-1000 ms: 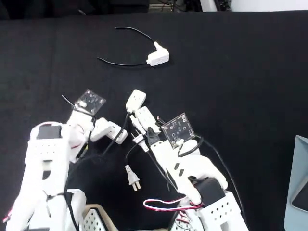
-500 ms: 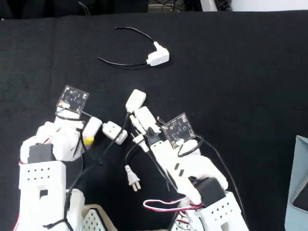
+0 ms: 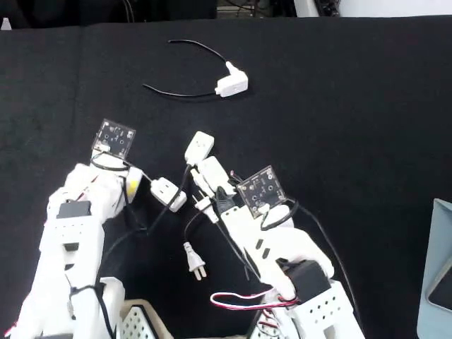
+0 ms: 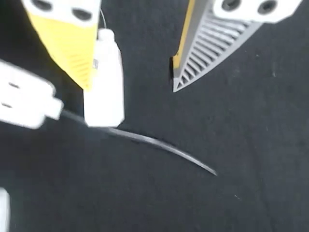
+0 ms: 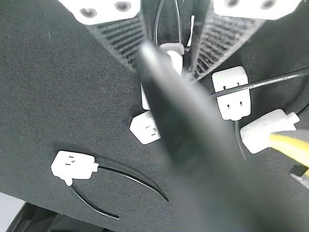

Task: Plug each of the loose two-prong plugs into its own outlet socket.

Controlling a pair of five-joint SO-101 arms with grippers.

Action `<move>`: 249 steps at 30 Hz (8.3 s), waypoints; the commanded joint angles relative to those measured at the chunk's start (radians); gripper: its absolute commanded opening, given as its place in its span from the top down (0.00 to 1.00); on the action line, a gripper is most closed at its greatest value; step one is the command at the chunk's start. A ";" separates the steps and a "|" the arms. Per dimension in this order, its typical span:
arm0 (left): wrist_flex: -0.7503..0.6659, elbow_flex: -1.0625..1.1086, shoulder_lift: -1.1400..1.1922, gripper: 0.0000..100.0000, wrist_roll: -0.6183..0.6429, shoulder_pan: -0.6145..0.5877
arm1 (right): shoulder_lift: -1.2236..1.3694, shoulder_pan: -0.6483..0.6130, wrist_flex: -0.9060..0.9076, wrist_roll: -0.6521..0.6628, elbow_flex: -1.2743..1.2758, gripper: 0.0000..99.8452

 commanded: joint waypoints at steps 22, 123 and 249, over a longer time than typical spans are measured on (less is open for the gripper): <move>0.450 -0.521 0.293 0.75 0.058 -0.050 | -0.015 0.014 0.006 -0.008 -0.002 0.99; 0.582 0.302 -0.971 0.68 0.175 -0.341 | 1.376 -0.407 -0.526 -0.008 -0.625 0.99; 0.571 0.328 -0.973 0.68 0.173 -0.337 | 1.079 0.106 0.196 -0.120 -0.891 0.85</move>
